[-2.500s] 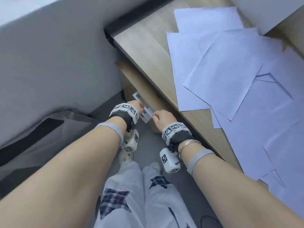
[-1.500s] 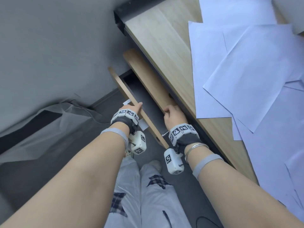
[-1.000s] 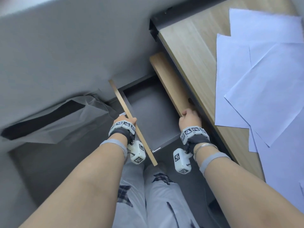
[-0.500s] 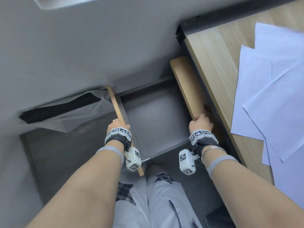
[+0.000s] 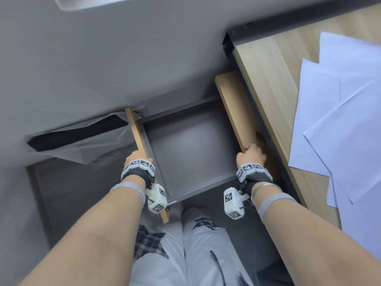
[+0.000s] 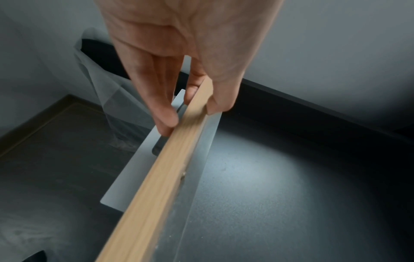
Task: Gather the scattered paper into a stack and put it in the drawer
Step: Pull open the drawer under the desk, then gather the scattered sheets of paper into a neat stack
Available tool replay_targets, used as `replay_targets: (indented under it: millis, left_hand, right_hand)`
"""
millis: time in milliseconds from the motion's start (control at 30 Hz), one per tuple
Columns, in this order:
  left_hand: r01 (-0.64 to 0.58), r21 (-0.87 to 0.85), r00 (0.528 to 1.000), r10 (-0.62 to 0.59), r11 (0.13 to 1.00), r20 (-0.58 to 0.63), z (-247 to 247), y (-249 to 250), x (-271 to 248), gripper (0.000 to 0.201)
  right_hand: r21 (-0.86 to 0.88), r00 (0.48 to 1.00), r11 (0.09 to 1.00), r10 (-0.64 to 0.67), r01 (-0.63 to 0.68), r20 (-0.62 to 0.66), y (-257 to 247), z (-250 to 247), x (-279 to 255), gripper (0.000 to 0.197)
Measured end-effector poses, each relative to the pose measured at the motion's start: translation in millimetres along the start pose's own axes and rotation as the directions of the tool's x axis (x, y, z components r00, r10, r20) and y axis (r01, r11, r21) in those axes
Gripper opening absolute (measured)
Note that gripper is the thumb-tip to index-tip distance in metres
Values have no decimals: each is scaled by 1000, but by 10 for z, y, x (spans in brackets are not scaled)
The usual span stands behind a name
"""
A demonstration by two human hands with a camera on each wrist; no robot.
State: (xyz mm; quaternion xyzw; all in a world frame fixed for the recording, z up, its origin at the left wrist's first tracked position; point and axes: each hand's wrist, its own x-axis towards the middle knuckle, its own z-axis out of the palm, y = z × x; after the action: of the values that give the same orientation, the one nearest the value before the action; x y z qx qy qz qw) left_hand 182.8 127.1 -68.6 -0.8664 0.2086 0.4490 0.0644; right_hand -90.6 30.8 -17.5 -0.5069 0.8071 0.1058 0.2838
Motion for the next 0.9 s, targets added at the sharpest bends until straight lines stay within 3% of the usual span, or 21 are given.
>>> replay_targets:
  millis: [100,233,367,467,533,733,900]
  left_hand:
    - [30,67,999,-28,997,-30,-1,57,-67,41]
    - [-41,353,997,62,935,-47,-92,228,-373,38]
    - [-143,335,982,175,931,-65,-269,630,-737,38]
    - [-235,150,964,250,960,-88,-390,1022,-1081,38]
    - [-322,135,940,334,937,-74,-447,1305,-1355,33]
    - [-536,211,829,557,817,-50,-208,2194,-2005,32]
    - [-635,278,750,661,721,-1,327,2799,-2331,39]
  right_hand:
    - [-12,1000,1000,-5,5,18,-25,-31,-50,44]
    - [-32,996,998,-47,49,76,-71,-154,-182,38]
    - [51,984,993,-117,111,137,-171,-394,-358,29]
    - [118,976,978,-185,172,113,-195,-680,-469,33]
    - [166,971,964,-224,209,78,-140,-924,-503,35]
    - [239,984,955,-159,174,-80,532,-1634,-358,34]
    - [225,993,974,5,22,-119,1493,-1896,-116,33]
